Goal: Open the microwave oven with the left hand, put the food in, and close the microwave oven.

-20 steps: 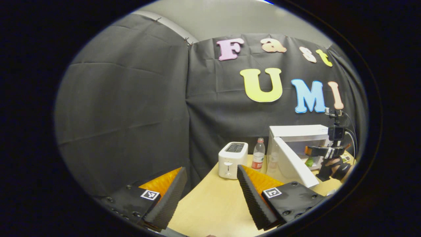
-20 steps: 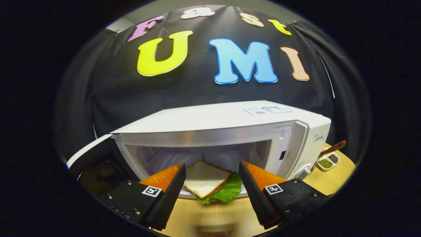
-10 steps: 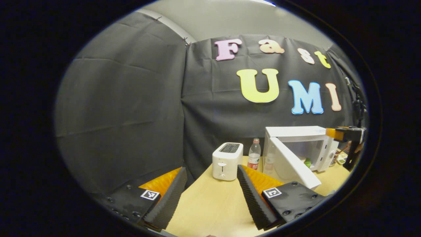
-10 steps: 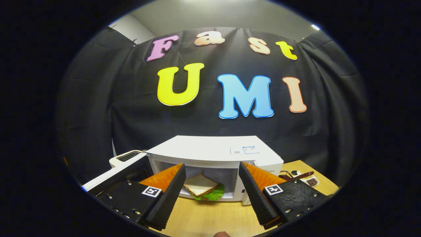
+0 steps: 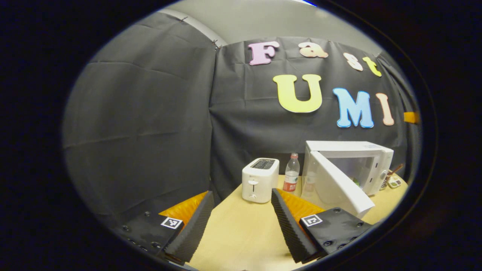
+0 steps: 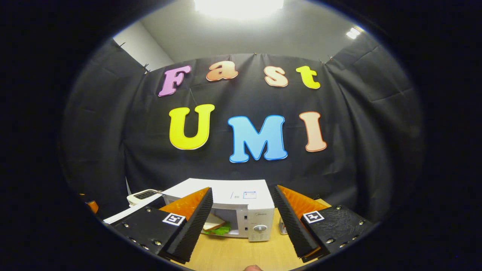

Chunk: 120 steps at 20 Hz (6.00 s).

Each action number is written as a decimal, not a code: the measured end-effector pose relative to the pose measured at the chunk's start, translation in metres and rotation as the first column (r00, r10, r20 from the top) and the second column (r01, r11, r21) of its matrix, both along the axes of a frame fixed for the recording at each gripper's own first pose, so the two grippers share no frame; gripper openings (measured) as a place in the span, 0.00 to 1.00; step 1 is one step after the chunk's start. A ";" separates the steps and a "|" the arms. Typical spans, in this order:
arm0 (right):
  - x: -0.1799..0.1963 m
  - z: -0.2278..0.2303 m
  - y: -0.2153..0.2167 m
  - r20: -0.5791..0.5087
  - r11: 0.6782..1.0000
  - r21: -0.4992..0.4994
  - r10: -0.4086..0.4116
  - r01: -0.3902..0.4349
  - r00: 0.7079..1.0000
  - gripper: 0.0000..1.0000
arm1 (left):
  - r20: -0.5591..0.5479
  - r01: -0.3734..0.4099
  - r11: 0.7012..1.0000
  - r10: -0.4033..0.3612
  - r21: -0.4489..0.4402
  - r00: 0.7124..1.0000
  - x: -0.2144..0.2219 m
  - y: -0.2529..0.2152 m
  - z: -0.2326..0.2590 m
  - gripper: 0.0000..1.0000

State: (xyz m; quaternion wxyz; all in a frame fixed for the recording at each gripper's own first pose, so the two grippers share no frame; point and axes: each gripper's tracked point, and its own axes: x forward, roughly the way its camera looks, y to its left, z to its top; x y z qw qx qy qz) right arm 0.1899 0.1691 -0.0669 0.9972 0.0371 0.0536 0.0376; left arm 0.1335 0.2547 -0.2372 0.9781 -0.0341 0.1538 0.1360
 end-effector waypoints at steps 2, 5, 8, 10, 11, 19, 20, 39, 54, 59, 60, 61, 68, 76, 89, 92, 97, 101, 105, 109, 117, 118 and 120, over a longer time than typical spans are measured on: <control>-0.012 0.009 -0.019 0.009 1.000 -0.005 -0.012 0.012 1.000 0.98 | -0.023 -0.006 1.000 0.006 -0.003 1.000 -0.007 -0.008 -0.006 0.97; -0.028 0.018 -0.043 0.017 0.999 0.032 -0.027 0.027 0.999 0.98 | -0.037 -0.016 0.999 0.015 -0.034 0.999 -0.016 -0.022 -0.012 0.98; -0.041 0.014 -0.063 0.015 0.999 0.025 -0.033 0.032 0.999 0.98 | -0.081 0.002 0.999 -0.005 -0.037 0.997 -0.016 -0.036 -0.025 0.63; -0.047 0.014 -0.077 0.021 1.000 -0.002 -0.031 0.031 0.999 0.98 | -0.101 0.035 0.998 -0.040 -0.045 0.994 -0.017 -0.049 -0.027 0.39; -0.049 0.013 -0.082 0.021 0.999 -0.013 -0.032 0.033 0.999 0.98 | -0.103 0.059 0.997 -0.065 -0.058 0.993 -0.014 -0.059 -0.030 0.29; -0.063 0.013 -0.126 0.018 0.997 -0.058 -0.042 0.043 0.999 0.98 | -0.149 0.080 0.996 -0.075 0.033 0.986 -0.019 -0.098 -0.039 0.07; -0.066 0.013 -0.130 0.016 0.997 -0.058 -0.042 0.043 0.999 0.98 | -0.146 0.083 0.996 -0.079 0.021 0.986 -0.019 -0.103 -0.039 0.07; -0.093 -0.009 -0.137 -0.042 0.998 -0.013 0.065 -0.065 0.997 0.98 | -0.092 0.324 0.946 -0.321 0.018 0.943 0.020 -0.252 -0.008 0.07; -0.069 -0.015 -0.133 -0.077 0.995 -0.007 -0.102 0.102 0.992 0.98 | -0.026 0.584 0.808 -0.587 -0.071 0.809 0.104 -0.335 -0.010 0.07; -0.064 -0.019 -0.134 -0.081 0.989 -0.027 -0.146 0.144 0.986 0.98 | -0.005 0.640 0.764 -0.642 -0.084 0.767 0.131 -0.360 -0.012 0.07; -0.064 -0.019 -0.135 -0.084 0.988 -0.027 -0.155 0.153 0.984 0.98 | -0.002 0.649 0.756 -0.652 -0.083 0.758 0.137 -0.366 -0.013 0.07; -0.063 -0.020 -0.136 -0.089 0.986 -0.028 -0.164 0.162 0.982 0.98 | 0.000 0.658 0.749 -0.660 -0.082 0.751 0.142 -0.370 -0.013 0.07; -0.063 -0.027 -0.143 -0.110 0.974 -0.055 -0.225 0.220 0.968 0.98 | 0.011 0.675 0.729 -0.679 -0.111 0.734 0.175 -0.393 -0.025 0.07; -0.069 -0.031 -0.151 -0.113 0.959 -0.063 -0.283 0.278 0.952 0.98 | 0.008 0.657 0.747 -0.660 -0.100 0.751 0.215 -0.399 -0.032 0.07; -0.077 -0.033 -0.153 -0.114 0.948 -0.093 -0.313 0.304 0.943 0.98 | 0.041 0.573 0.811 -0.572 -0.117 0.819 0.244 -0.391 -0.034 0.07; -0.079 -0.038 -0.147 -0.126 0.952 -0.087 -0.302 0.292 0.945 0.98 | 0.016 0.546 0.830 -0.547 -0.113 0.837 0.249 -0.391 -0.041 0.08; -0.080 -0.039 -0.139 -0.132 0.963 -0.079 -0.268 0.259 0.954 0.98 | 0.020 0.549 0.829 -0.550 -0.103 0.835 0.246 -0.390 -0.031 0.08; -0.083 -0.032 -0.135 -0.111 0.973 -0.064 -0.226 0.220 0.968 0.98 | 0.048 0.534 0.839 -0.532 -0.106 0.845 0.229 -0.386 -0.009 0.07; -0.086 -0.028 -0.136 -0.099 0.985 -0.061 -0.169 0.163 0.981 0.98 | 0.088 0.520 0.851 -0.514 -0.074 0.854 0.205 -0.378 0.025 0.08; -0.091 -0.022 -0.140 -0.085 0.992 -0.030 -0.124 0.122 0.989 0.98 | 0.120 0.507 0.861 -0.499 -0.044 0.858 0.179 -0.371 0.061 0.08; -0.109 -0.015 -0.149 -0.062 0.999 0.008 -0.031 0.031 0.998 0.98 | 0.161 0.446 0.895 -0.440 -0.003 0.883 0.110 -0.357 0.118 0.07; -0.114 -0.014 -0.150 -0.058 1.000 0.011 -0.017 0.018 0.998 0.98 | 0.164 0.439 0.898 -0.433 -0.003 0.886 0.101 -0.355 0.124 0.07; -0.119 -0.015 -0.146 -0.057 0.999 0.017 0.028 -0.027 0.998 0.98 | 0.172 0.416 0.909 -0.409 -0.005 0.896 0.083 -0.349 0.134 0.07</control>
